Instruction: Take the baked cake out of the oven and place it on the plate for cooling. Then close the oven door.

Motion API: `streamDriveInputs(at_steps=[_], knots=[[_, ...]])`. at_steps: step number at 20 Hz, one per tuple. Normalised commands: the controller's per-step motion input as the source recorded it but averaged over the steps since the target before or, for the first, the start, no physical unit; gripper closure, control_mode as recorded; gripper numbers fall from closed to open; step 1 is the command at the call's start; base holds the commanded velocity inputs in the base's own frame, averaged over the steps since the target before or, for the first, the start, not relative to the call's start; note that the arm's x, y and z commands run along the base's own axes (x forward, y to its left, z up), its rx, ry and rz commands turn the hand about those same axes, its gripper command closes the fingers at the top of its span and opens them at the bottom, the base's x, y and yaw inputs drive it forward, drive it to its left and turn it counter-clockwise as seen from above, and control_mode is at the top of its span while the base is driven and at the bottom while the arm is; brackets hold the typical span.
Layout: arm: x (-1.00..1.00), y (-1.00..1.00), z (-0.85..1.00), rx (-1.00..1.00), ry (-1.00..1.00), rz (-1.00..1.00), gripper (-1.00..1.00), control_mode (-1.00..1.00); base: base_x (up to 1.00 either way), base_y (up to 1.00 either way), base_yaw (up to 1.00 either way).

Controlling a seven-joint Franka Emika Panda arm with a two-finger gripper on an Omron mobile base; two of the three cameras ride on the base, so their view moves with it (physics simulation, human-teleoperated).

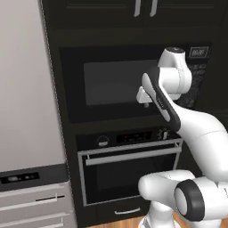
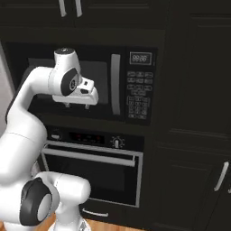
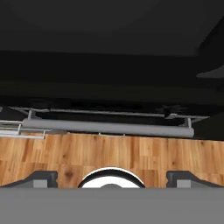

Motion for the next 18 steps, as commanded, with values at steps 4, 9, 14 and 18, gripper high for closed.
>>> streamDriveInputs(at_steps=[4,9,14,18], knots=[[0.00,0.00,0.00,0.00,0.00,0.00,-1.00,1.00,-0.16,-0.40,-0.01],[0.00,0.00,0.00,0.00,0.00,0.00,-1.00,1.00,-0.17,-0.63,0.00],[0.00,0.00,0.00,0.00,0.00,0.00,-1.00,1.00,-0.24,-0.69,0.00],[0.00,0.00,0.00,0.00,0.00,0.00,-1.00,1.00,-0.12,-0.62,0.00]])
